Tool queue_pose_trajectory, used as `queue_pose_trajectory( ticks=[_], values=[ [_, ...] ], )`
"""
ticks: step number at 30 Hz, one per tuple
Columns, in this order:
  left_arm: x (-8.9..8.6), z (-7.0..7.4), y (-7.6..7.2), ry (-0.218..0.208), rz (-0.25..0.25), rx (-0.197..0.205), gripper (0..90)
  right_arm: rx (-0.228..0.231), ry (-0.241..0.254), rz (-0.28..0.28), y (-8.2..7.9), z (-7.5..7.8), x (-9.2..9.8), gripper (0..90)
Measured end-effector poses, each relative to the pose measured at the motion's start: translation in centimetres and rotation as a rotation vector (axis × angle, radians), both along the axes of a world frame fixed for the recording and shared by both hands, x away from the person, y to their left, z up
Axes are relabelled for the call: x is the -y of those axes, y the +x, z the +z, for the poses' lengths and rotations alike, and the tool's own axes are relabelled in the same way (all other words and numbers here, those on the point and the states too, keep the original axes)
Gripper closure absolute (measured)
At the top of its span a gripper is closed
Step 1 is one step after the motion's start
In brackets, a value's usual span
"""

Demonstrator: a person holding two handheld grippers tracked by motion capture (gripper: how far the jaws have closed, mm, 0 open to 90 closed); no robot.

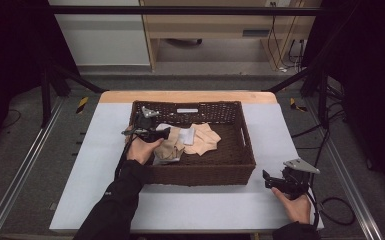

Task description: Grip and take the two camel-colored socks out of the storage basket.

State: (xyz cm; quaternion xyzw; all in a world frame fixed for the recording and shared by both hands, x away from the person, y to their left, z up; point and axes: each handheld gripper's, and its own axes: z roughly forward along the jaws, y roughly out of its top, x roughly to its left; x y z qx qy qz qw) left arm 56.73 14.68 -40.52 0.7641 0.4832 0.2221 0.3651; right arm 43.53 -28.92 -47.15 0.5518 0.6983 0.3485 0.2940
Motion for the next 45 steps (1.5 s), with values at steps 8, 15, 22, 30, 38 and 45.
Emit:
queue_pose_trajectory(
  ticks=[8, 15, 22, 30, 38, 45],
  values=[
    [0.1, -1.2, 0.1, 0.040, -0.017, -0.062, 34.5, -0.003, 0.000, 0.002, 0.0, 0.0, 0.0, 5.5],
    [0.5, -1.9, 0.2, 0.069, -0.042, -0.105, 35.0, -0.008, -0.005, 0.005, 0.0, 0.0, 0.0, 5.5],
    [0.7, -1.9, 0.2, 0.082, -0.075, -0.134, 56.3, -0.007, -0.006, 0.004, 0.0, 0.0, 0.0, 5.5],
    [0.7, -1.9, 0.1, 0.084, -0.071, -0.171, 78.8, -0.006, -0.005, 0.004, 0.0, 0.0, 0.0, 5.6],
    [0.3, -0.7, -0.6, 0.042, -0.084, -0.094, 82.4, -0.006, -0.007, 0.003, 0.0, 0.0, 0.0, 5.6],
    [-0.2, 0.8, -1.5, -0.025, -0.087, 0.033, 82.8, -0.009, -0.006, 0.001, 0.0, 0.0, 0.0, 5.6]
  ],
)
